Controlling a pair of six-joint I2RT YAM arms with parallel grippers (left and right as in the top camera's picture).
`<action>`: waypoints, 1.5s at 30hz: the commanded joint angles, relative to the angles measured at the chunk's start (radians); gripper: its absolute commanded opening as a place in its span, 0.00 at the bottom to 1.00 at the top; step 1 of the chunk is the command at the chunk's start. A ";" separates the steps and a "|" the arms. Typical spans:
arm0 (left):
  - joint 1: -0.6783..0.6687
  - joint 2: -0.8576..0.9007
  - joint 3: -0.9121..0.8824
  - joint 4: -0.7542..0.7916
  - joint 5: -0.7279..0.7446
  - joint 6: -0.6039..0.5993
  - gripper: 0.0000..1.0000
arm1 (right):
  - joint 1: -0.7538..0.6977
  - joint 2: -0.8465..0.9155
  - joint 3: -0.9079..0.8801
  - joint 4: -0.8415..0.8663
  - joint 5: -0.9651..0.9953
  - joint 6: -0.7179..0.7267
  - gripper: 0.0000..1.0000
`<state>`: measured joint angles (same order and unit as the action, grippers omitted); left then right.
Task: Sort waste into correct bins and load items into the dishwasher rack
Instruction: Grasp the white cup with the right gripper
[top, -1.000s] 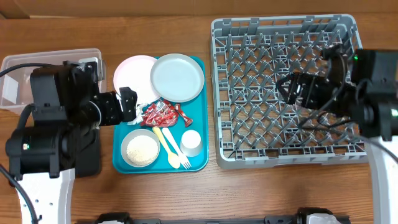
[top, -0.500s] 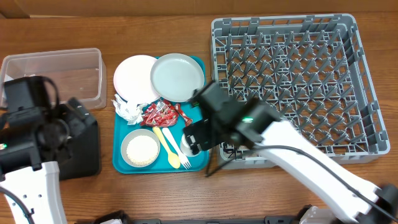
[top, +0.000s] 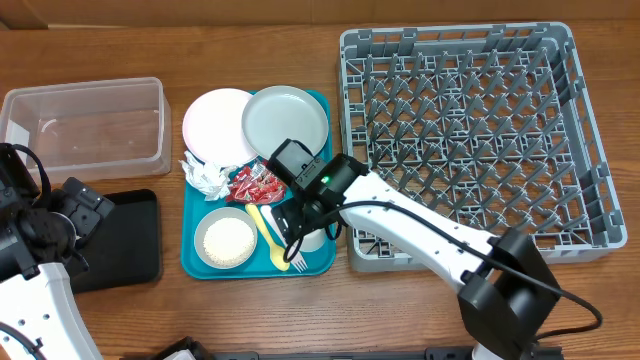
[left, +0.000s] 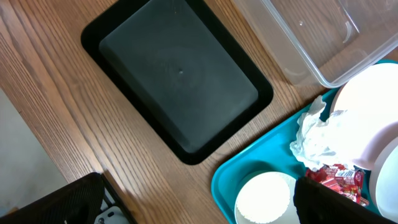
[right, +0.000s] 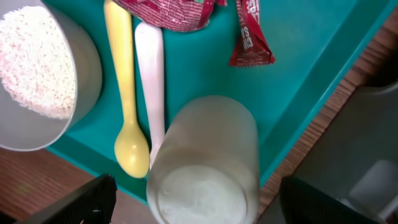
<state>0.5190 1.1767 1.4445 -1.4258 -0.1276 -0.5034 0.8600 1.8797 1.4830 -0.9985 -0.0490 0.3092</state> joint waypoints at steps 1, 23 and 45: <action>0.005 0.002 0.016 0.000 0.005 -0.020 1.00 | 0.010 0.032 0.009 0.026 -0.005 -0.005 0.87; 0.004 0.002 0.016 0.001 0.005 -0.020 1.00 | 0.010 0.024 0.044 -0.021 0.023 0.005 0.57; 0.004 0.002 0.016 0.001 0.006 -0.020 1.00 | 0.008 -0.283 0.240 -0.132 0.299 0.003 0.58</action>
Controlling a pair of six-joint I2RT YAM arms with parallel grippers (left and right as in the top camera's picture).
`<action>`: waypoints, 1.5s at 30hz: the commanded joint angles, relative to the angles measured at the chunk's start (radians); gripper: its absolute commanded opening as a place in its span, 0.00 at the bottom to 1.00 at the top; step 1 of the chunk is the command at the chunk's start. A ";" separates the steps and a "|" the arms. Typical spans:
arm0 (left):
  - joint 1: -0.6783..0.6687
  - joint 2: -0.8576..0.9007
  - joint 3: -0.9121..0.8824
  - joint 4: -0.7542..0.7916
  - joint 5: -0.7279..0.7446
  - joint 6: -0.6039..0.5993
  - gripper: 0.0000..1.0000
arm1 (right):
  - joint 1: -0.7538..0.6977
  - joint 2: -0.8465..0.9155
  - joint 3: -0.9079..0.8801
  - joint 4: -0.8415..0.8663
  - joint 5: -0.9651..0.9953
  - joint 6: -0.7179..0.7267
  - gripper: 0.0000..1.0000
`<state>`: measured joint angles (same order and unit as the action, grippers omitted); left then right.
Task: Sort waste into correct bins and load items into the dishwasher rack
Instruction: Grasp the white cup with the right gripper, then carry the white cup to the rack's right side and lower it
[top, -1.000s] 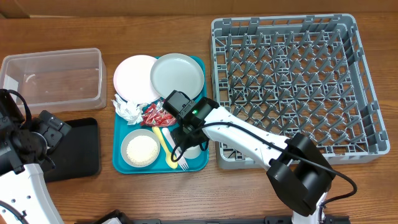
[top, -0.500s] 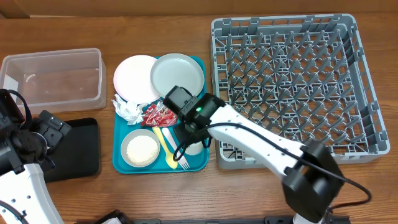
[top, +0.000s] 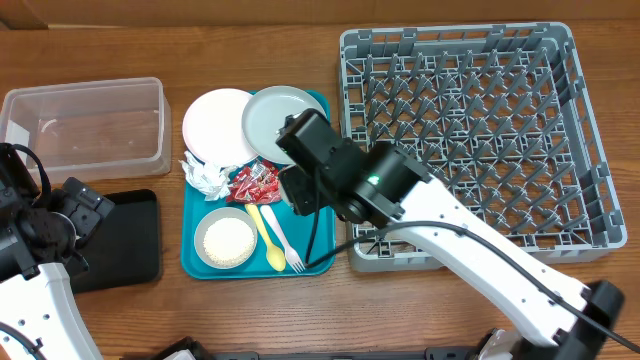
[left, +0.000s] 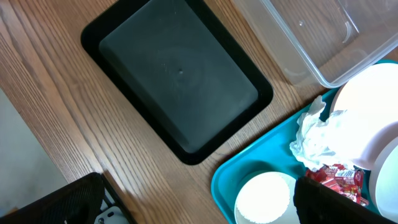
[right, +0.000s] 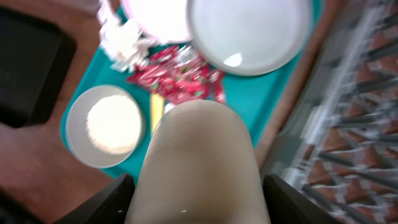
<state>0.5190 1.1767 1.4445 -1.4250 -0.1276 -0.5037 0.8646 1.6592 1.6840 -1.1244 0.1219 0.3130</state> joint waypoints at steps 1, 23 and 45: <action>0.005 0.002 0.016 0.000 0.006 -0.020 1.00 | 0.002 -0.071 0.039 -0.016 0.161 0.003 0.58; 0.005 0.002 0.016 0.000 0.006 -0.020 1.00 | -0.888 -0.097 0.039 -0.101 0.076 0.013 0.64; 0.004 0.002 0.016 0.000 0.005 -0.020 1.00 | -1.164 0.186 0.037 0.002 -0.028 -0.058 0.65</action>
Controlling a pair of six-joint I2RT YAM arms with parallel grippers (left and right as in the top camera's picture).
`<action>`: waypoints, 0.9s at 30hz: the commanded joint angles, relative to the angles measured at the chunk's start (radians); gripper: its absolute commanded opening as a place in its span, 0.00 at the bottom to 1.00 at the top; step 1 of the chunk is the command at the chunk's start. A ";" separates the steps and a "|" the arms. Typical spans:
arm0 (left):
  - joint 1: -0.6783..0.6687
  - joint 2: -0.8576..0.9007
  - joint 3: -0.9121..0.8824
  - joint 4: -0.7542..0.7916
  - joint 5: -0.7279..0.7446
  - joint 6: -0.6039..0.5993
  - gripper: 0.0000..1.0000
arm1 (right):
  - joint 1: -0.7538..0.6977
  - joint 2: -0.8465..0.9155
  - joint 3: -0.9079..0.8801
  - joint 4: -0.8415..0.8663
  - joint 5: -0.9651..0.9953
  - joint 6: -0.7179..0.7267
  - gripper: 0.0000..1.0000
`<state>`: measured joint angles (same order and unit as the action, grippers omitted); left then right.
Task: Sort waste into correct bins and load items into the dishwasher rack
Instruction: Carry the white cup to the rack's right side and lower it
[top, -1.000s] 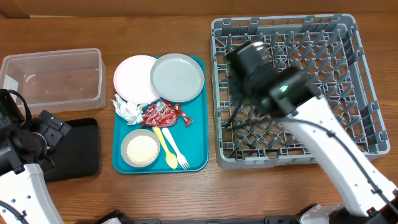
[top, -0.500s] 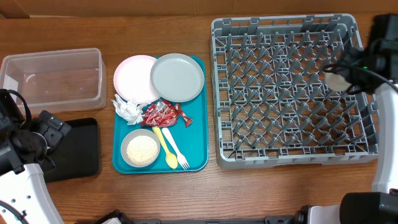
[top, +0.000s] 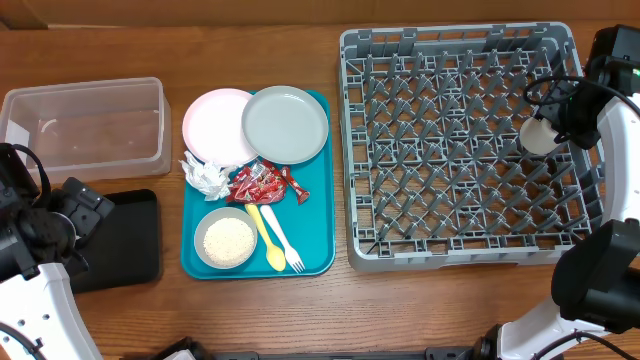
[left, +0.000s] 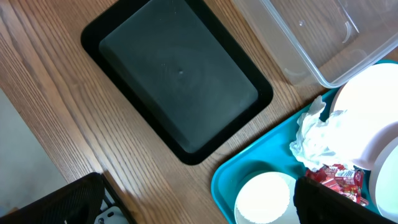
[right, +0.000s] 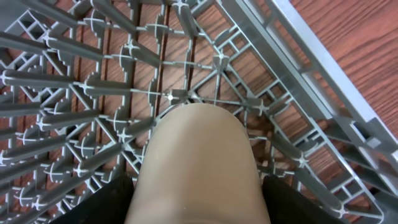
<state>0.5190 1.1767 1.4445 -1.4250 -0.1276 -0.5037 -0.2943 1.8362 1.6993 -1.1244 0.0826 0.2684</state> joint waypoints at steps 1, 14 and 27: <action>0.005 0.002 0.016 0.000 0.005 -0.020 1.00 | -0.008 0.014 0.022 -0.009 0.013 -0.015 0.65; 0.005 0.002 0.016 0.000 0.006 -0.020 1.00 | -0.032 0.027 0.020 -0.003 0.003 -0.014 0.65; 0.005 0.002 0.016 0.000 0.006 -0.020 1.00 | -0.032 0.027 -0.059 0.066 -0.052 -0.014 0.87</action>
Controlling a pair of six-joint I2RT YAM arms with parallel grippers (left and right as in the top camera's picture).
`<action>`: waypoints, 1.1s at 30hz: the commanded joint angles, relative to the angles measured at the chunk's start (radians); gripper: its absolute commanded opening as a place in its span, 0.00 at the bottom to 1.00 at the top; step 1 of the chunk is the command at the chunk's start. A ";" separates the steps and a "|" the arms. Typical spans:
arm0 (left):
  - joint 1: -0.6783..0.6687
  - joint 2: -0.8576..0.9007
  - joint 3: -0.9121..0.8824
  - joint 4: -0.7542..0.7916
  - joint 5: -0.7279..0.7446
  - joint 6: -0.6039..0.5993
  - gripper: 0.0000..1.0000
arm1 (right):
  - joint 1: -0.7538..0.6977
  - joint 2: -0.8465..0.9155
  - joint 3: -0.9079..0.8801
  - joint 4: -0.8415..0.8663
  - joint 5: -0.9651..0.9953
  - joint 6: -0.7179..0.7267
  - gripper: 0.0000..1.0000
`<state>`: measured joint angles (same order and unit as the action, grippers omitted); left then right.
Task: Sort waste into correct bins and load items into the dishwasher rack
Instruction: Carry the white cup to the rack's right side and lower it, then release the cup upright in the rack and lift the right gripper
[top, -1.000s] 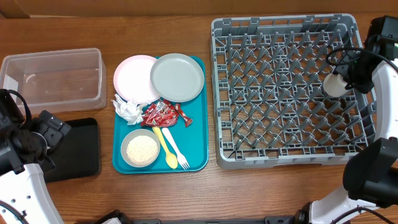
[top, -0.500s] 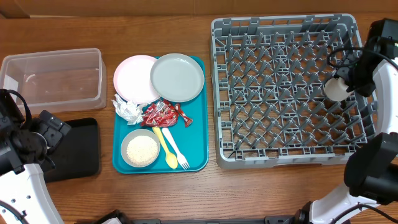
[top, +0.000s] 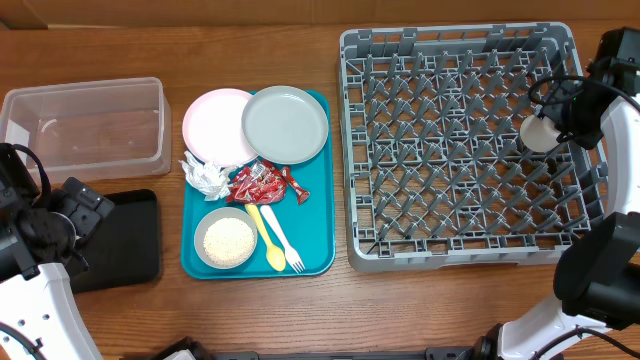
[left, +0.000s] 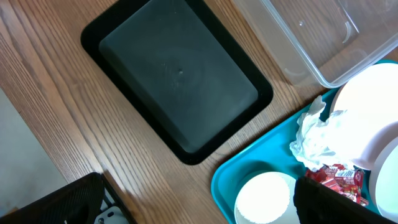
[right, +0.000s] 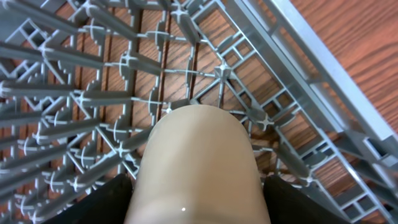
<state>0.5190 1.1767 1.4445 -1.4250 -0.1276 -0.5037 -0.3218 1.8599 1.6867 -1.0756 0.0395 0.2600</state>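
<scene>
My right gripper (right: 198, 205) is shut on a cream cup (right: 196, 165), held over the right side of the grey dishwasher rack (top: 460, 140); overhead the cup (top: 537, 133) shows near the rack's right wall. The teal tray (top: 315, 225) holds a pink plate (top: 210, 122), a grey plate (top: 285, 122), crumpled tissue (top: 205, 178), red wrappers (top: 260, 183), a bowl of white grains (top: 227, 238), a yellow spoon (top: 268, 240) and a white fork (top: 285, 240). My left gripper (left: 199, 202) is open over bare table beside the black tray (left: 177, 81).
A clear plastic bin (top: 85, 125) stands at the far left, with the black tray (top: 125, 240) in front of it. The rack's upright tines lie close under the cup. Bare wooden table (top: 330, 310) runs along the front edge.
My right gripper with the cup has shifted slightly over the rack's right side, a little farther back. Nothing else has moved.
The cup stood on the teal tray's front right corner with my right gripper around it. Then it was lifted above the tray in the shut gripper. Later it was over the rack's right side, where it stays now. The left arm kept still.
</scene>
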 joint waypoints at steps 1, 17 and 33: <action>0.004 0.002 0.016 0.000 0.005 -0.020 1.00 | -0.005 0.003 -0.064 0.024 -0.008 -0.006 0.91; 0.004 0.002 0.016 0.000 0.005 -0.020 1.00 | -0.002 -0.029 0.145 -0.187 -0.102 0.032 0.54; 0.005 0.002 0.016 0.000 0.006 -0.020 1.00 | 0.051 -0.022 -0.198 -0.043 -0.204 0.036 0.04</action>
<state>0.5190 1.1767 1.4445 -1.4250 -0.1276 -0.5037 -0.2909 1.8561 1.5299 -1.1568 -0.1417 0.3084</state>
